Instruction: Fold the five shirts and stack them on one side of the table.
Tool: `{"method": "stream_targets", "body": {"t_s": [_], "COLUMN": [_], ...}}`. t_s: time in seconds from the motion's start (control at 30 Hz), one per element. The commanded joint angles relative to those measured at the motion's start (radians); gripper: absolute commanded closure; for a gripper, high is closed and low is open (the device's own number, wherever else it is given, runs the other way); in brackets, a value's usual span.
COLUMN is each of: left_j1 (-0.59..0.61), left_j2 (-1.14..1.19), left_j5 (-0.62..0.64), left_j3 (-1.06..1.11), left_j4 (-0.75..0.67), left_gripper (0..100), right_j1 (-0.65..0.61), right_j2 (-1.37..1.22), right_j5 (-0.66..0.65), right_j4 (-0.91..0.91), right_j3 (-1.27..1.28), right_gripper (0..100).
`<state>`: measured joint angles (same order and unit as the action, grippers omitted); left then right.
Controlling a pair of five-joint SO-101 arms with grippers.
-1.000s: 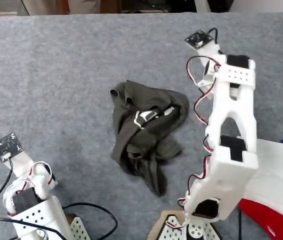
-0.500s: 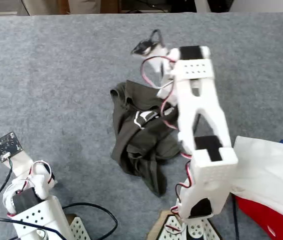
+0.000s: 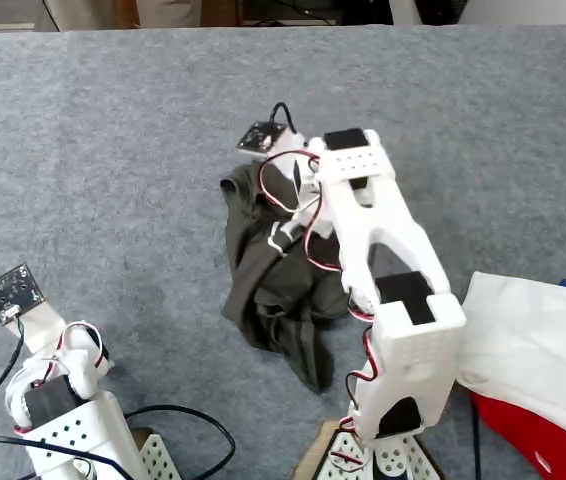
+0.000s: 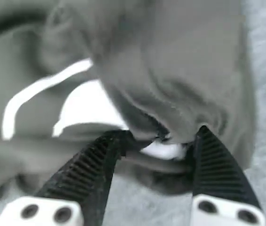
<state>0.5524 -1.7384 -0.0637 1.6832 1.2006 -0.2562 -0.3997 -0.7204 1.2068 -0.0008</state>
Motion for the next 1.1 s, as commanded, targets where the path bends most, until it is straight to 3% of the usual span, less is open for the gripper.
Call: {"method": "stream_targets", "body": {"t_s": [0.0, 0.07, 0.2, 0.37, 0.5, 0.83, 0.97, 1.07], "left_j1": [0.006, 0.006, 0.006, 0.006, 0.006, 0.000, -0.058, -0.196], "left_j2": [-0.082, -0.082, -0.082, -0.082, -0.082, -0.082, -0.082, -0.082], "left_j5": [0.000, 0.000, 0.000, 0.000, 0.000, 0.002, 0.008, 0.110], "left_j3": [0.006, 0.006, 0.006, 0.006, 0.006, 0.005, 0.005, 0.006], "left_j4": [-0.011, -0.011, -0.011, -0.011, -0.011, -0.023, -0.157, -0.285], "left_gripper": [98, 98, 98, 98, 98, 98, 98, 98], "right_j1": [-0.007, -0.005, 0.013, 0.073, 0.104, 0.101, 0.107, 0.134], "right_j2": [0.079, 0.079, 0.079, 0.087, 0.087, 0.087, 0.087, 0.082], "right_j5": [0.014, 0.014, 0.015, 0.020, 0.014, 0.020, 0.041, 0.049], "right_j4": [-0.120, -0.144, -0.149, -0.135, -0.021, 0.347, 0.462, 0.502], "right_j3": [0.019, 0.035, 0.025, -0.039, -0.171, -0.808, -1.141, -1.360], "right_gripper": [75.8, 79.7, 99.8, 99.5, 99.4, 99.4, 99.4, 99.4]}}
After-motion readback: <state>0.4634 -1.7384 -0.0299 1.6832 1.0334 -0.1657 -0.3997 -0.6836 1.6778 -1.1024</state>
